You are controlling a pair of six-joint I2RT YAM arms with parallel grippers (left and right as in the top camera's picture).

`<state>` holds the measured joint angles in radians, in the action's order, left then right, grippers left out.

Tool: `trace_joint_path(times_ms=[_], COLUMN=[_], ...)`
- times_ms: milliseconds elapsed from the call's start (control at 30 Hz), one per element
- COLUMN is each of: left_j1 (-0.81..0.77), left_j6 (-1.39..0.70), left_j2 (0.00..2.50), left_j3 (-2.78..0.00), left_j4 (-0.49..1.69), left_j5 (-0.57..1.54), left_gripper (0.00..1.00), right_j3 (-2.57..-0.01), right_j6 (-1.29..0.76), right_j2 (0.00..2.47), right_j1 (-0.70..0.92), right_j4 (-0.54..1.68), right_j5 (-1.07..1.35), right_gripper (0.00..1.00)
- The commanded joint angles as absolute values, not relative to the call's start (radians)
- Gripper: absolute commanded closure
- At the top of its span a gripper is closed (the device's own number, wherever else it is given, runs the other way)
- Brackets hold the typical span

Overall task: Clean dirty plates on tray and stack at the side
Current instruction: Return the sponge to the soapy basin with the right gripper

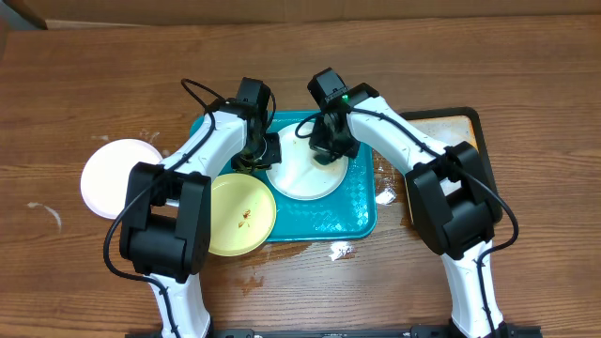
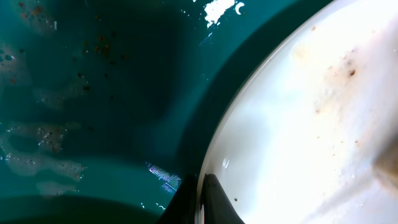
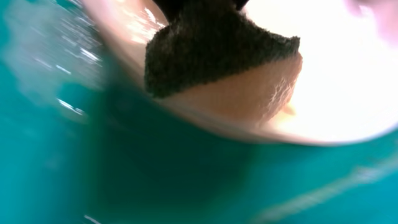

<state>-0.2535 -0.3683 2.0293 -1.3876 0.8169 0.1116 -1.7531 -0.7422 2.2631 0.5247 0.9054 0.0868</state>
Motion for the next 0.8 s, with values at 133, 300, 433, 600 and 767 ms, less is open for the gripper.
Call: trace_joint_path(times_ms=[133,300,433,600,767], left_j1=[-0.257,-0.247,-0.247,-0.247,-0.244], left_j6=[-0.37,-0.374,-0.374,-0.375,-0.394], left_j2=[2.042,2.042,2.042,2.042,2.042], left_j3=[-1.377,-1.377,-1.377,-1.377,-1.393], left_j4=[0.84,0.84,0.84,0.844,0.867], left_j5=[0.04,0.022,0.023,0.021,-0.025], left_gripper=[0.96,0.96,0.96,0.96,0.96], right_j3=[-1.724,-1.785,-1.911,-2.085,-2.183], right_j6=[-0.752,-0.682,-0.645,-0.597,-0.595], right_j2=[2.317,2.305,2.284,2.267,2.265], right_j1=[0.575,0.551,0.522,0.493,0.444], right_j4=[0.856,0.916,1.047,1.199,1.332], right_j5=[0.132,0.084,0.004,-0.031,-0.097], right_gripper=[0.96,0.96,0.96,0.96,0.96])
